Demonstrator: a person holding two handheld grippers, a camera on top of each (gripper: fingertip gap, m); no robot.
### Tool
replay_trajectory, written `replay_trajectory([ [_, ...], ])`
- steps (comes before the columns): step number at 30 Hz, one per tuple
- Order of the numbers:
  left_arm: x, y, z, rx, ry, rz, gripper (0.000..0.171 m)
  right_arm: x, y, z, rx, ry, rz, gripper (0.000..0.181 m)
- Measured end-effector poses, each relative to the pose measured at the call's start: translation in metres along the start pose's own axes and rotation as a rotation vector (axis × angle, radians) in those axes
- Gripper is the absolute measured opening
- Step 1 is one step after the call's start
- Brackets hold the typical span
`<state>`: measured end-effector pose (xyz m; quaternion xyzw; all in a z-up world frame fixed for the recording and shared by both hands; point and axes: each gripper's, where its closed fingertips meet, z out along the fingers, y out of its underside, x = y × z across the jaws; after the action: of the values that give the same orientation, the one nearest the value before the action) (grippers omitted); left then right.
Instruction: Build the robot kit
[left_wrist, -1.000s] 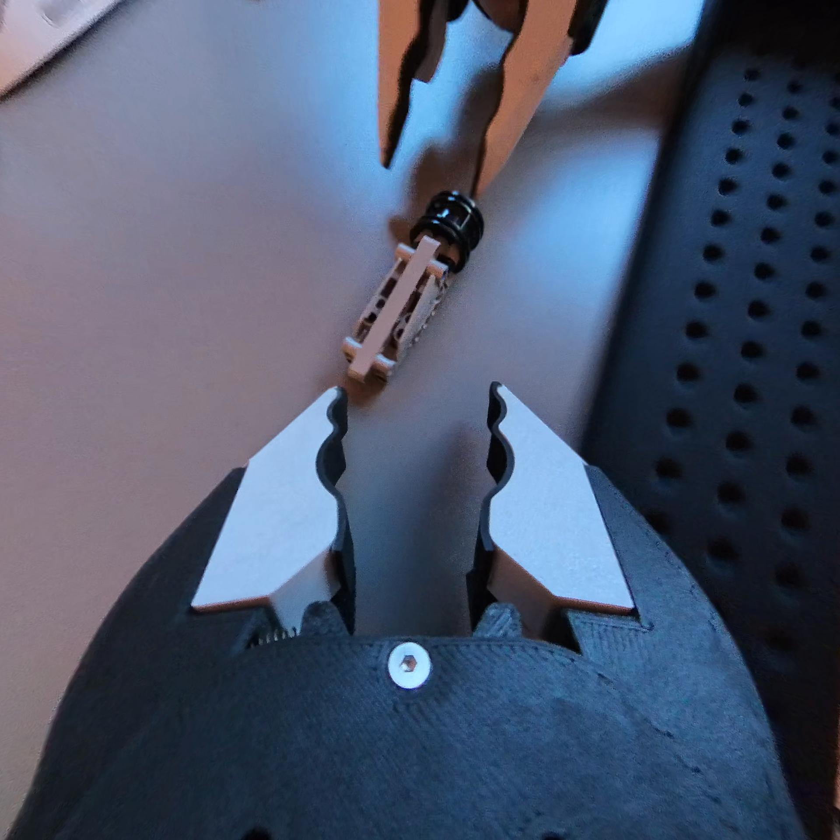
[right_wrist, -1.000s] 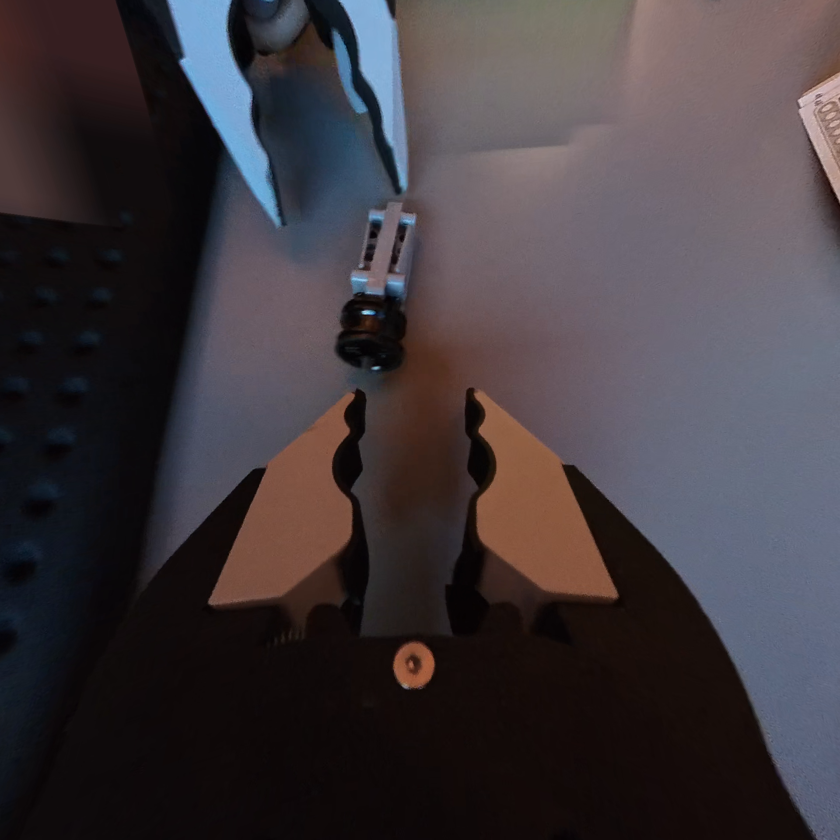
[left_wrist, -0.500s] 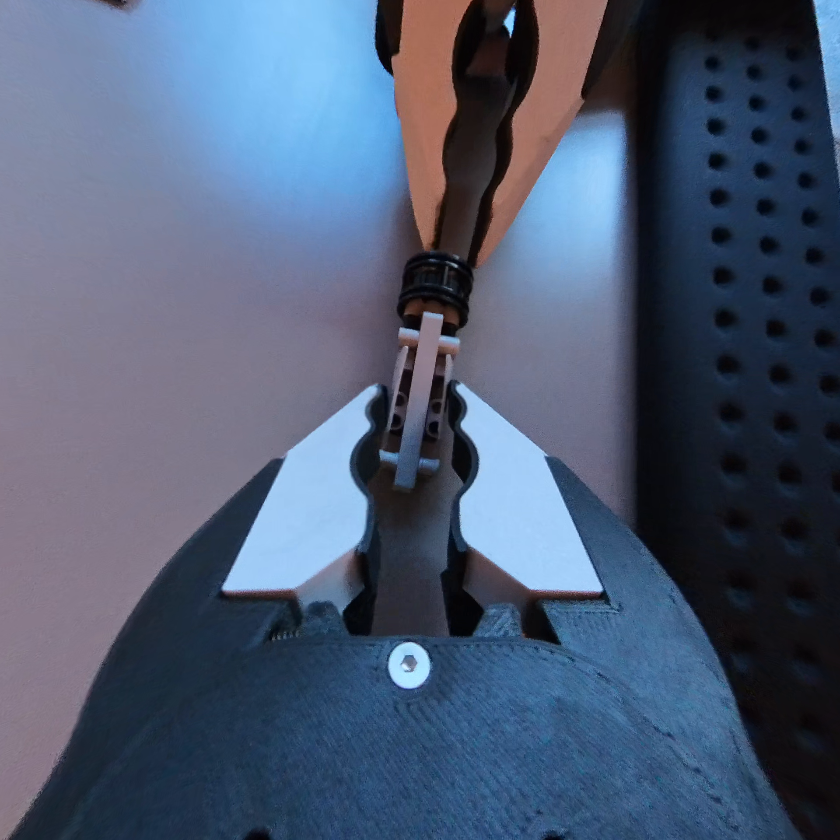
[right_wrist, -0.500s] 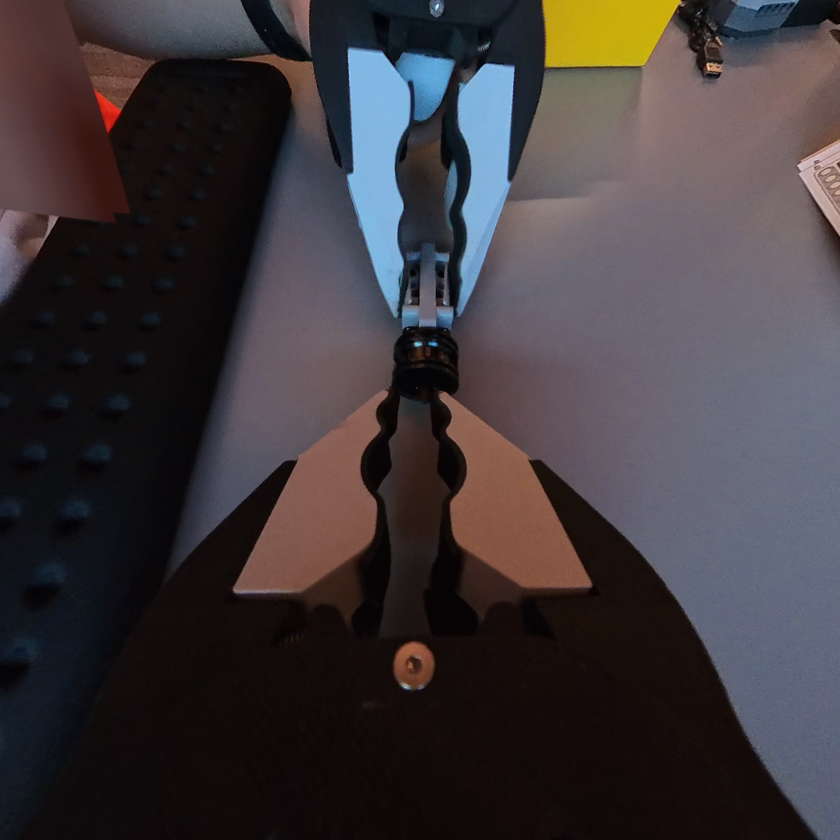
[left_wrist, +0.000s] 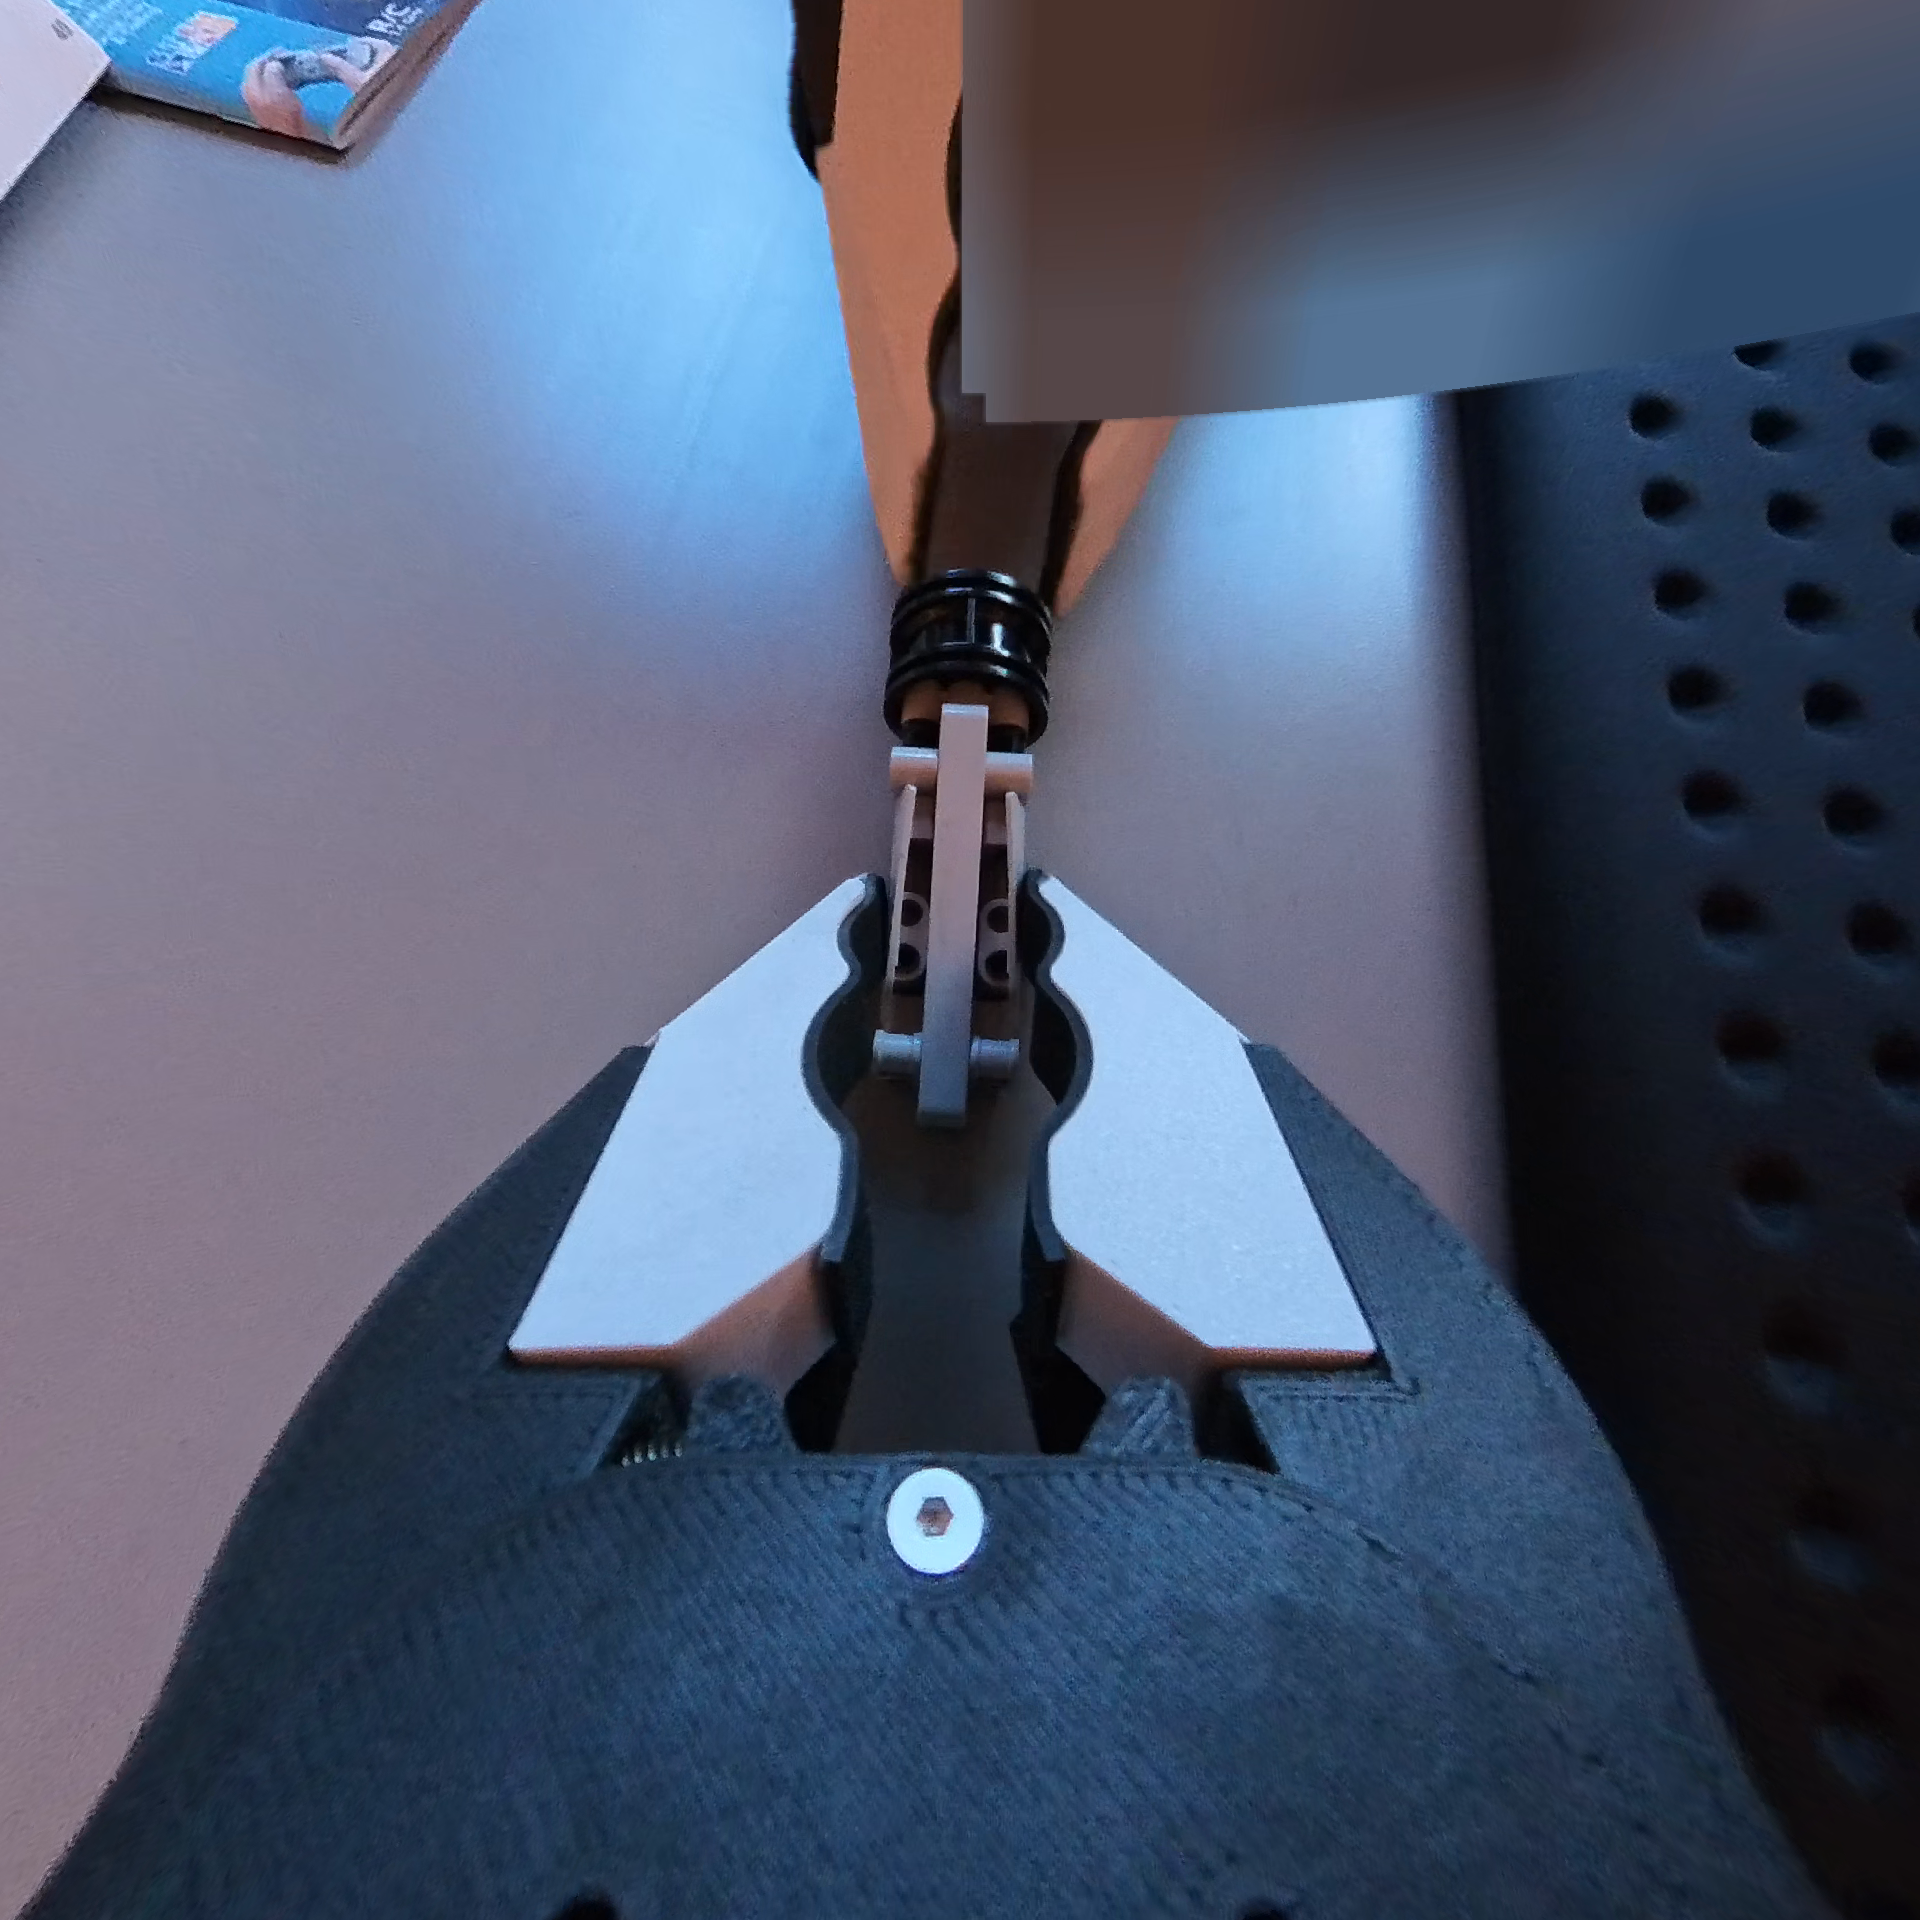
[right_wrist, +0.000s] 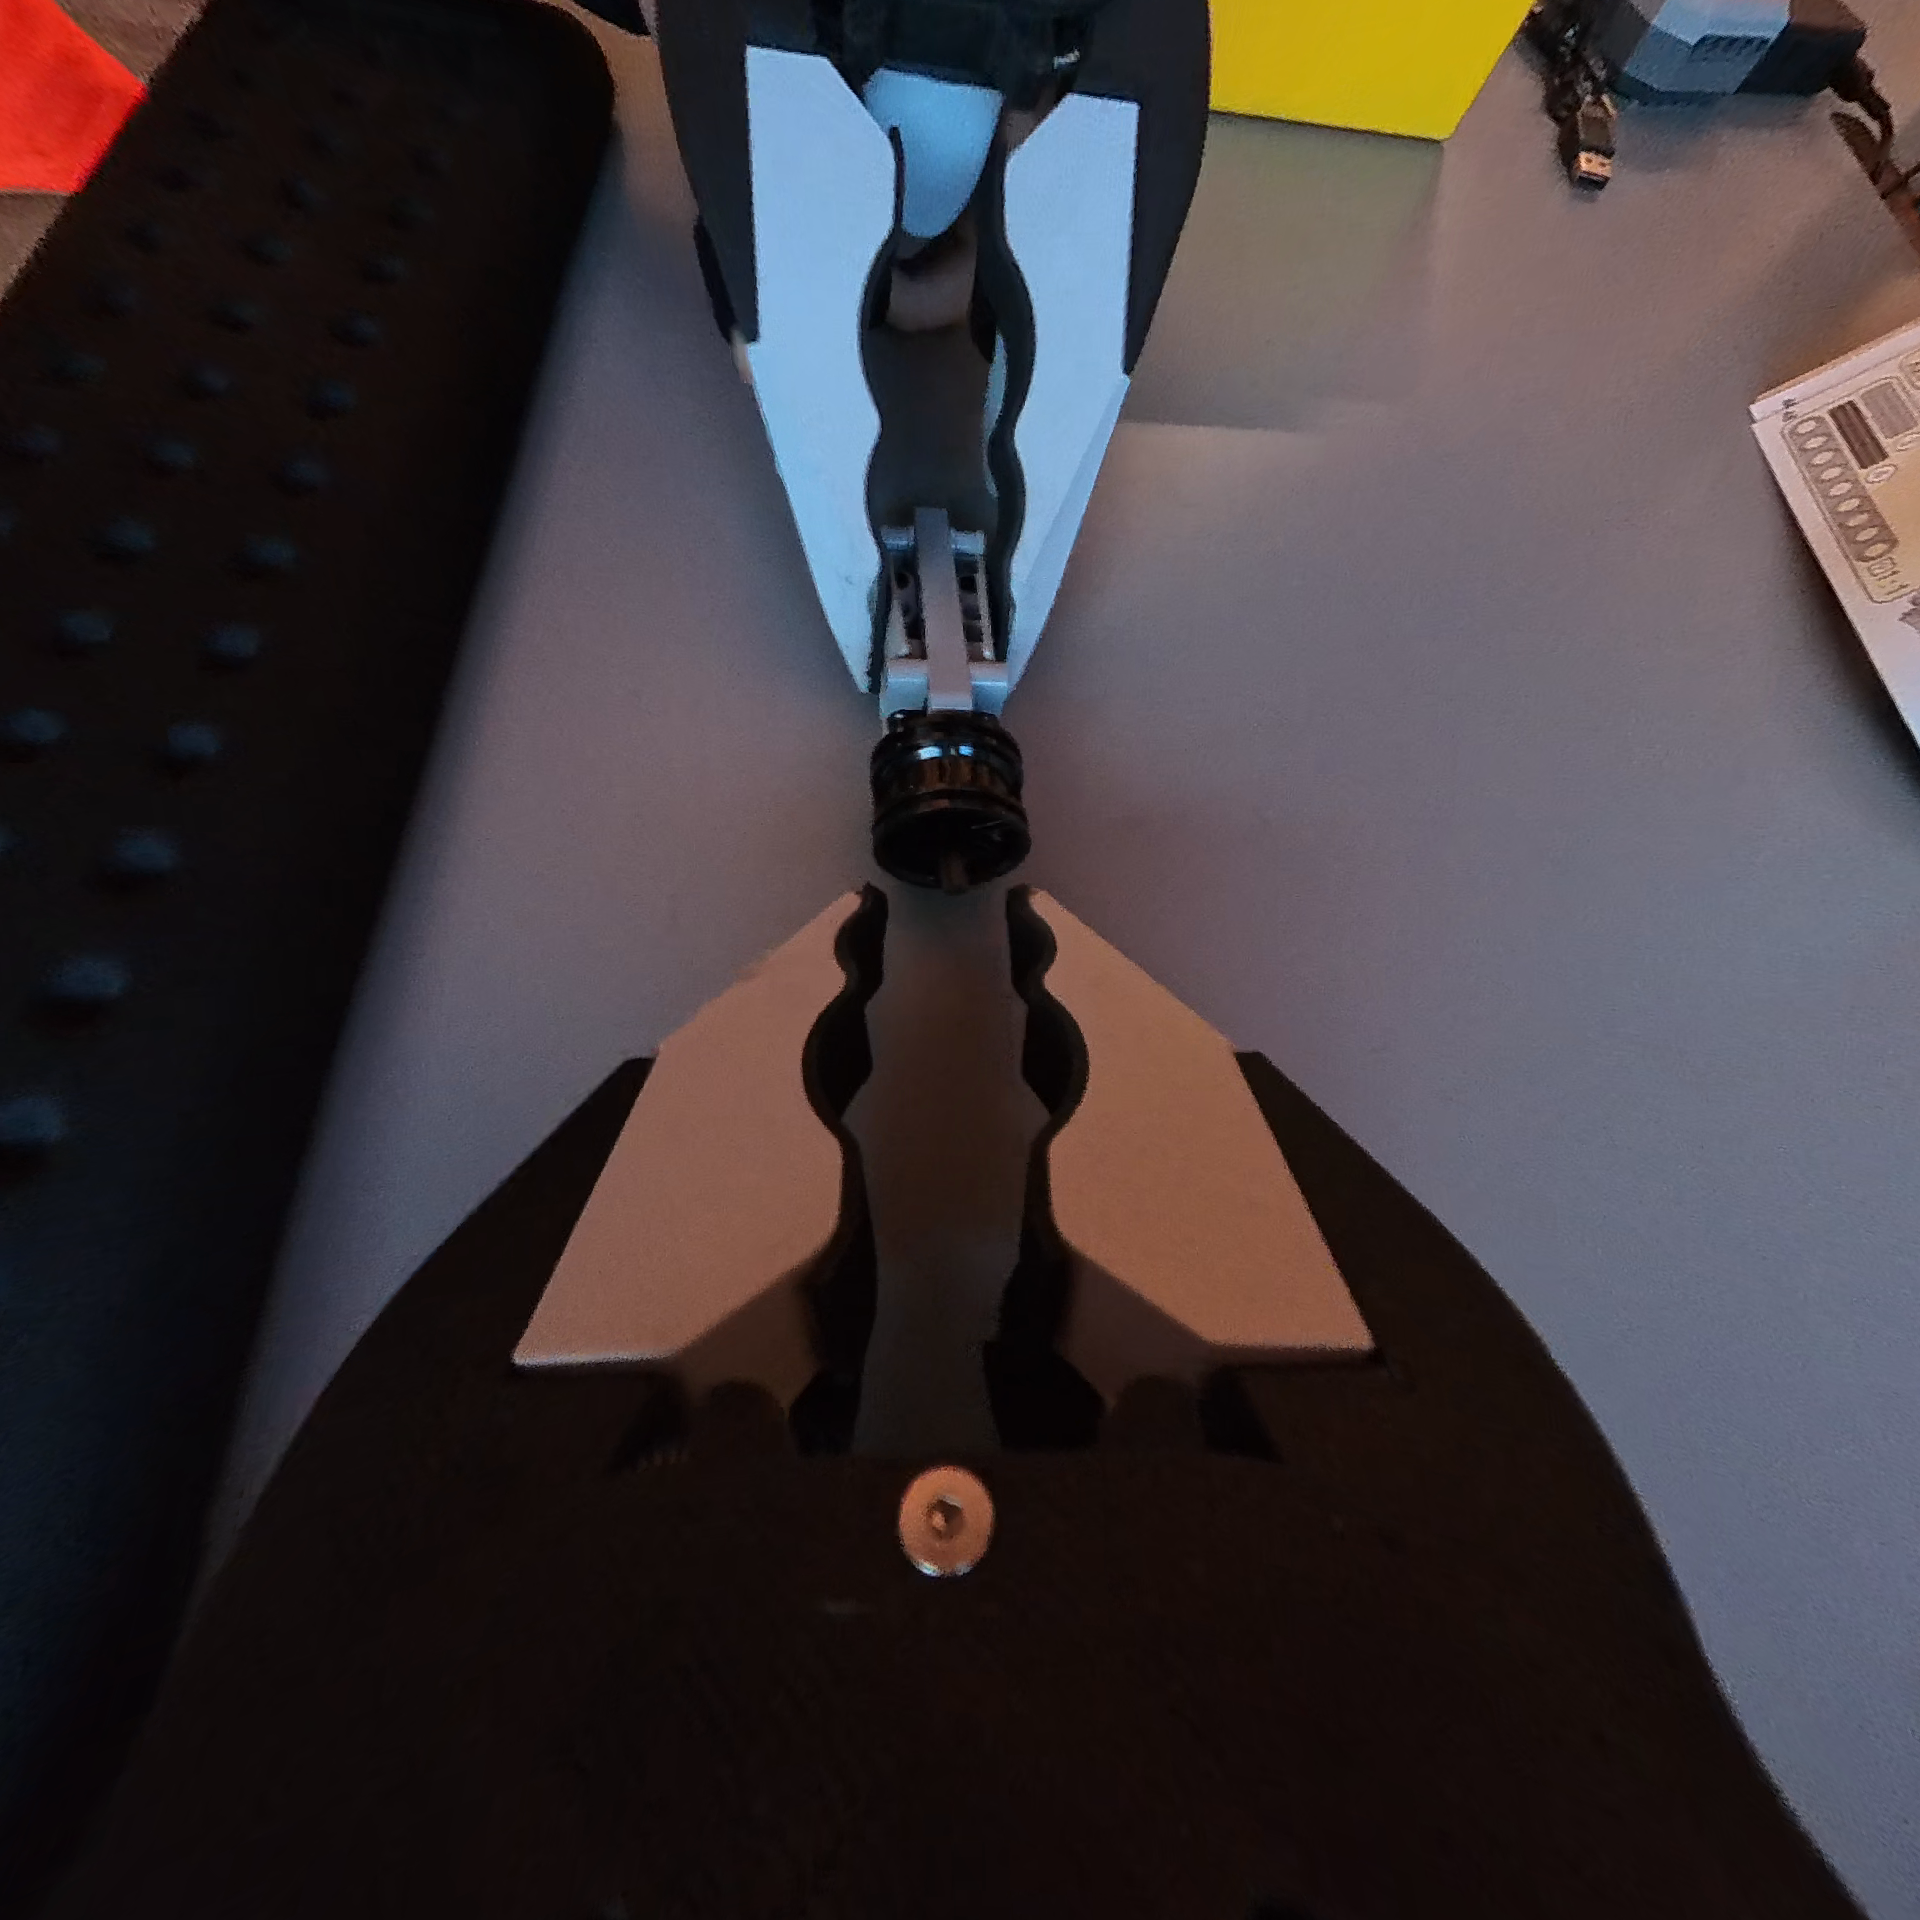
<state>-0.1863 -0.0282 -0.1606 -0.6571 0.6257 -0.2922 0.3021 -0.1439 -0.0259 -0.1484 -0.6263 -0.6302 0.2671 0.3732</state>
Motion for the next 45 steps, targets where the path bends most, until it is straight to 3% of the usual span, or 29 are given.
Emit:
replay_trajectory([
  [8, 0.0002, -0.0004, 0.0006, 0.0, 0.004, 0.004, 0.024, -0.001, -0.0053, 0.003, 0.018, -0.036, 0.025, 0.006],
  [22, 0.0042, -0.0026, 0.0034, 0.002, 0.027, 0.033, 0.024, -0.0035, -0.0076, 0.0044, 0.028, -0.076, 0.01, 0.007],
  [45, 0.0051, -0.0033, 0.0045, 0.002, 0.018, 0.043, 0.024, -0.0042, -0.0012, 0.0057, -0.02, -0.013, 0.007, 0.008],
])
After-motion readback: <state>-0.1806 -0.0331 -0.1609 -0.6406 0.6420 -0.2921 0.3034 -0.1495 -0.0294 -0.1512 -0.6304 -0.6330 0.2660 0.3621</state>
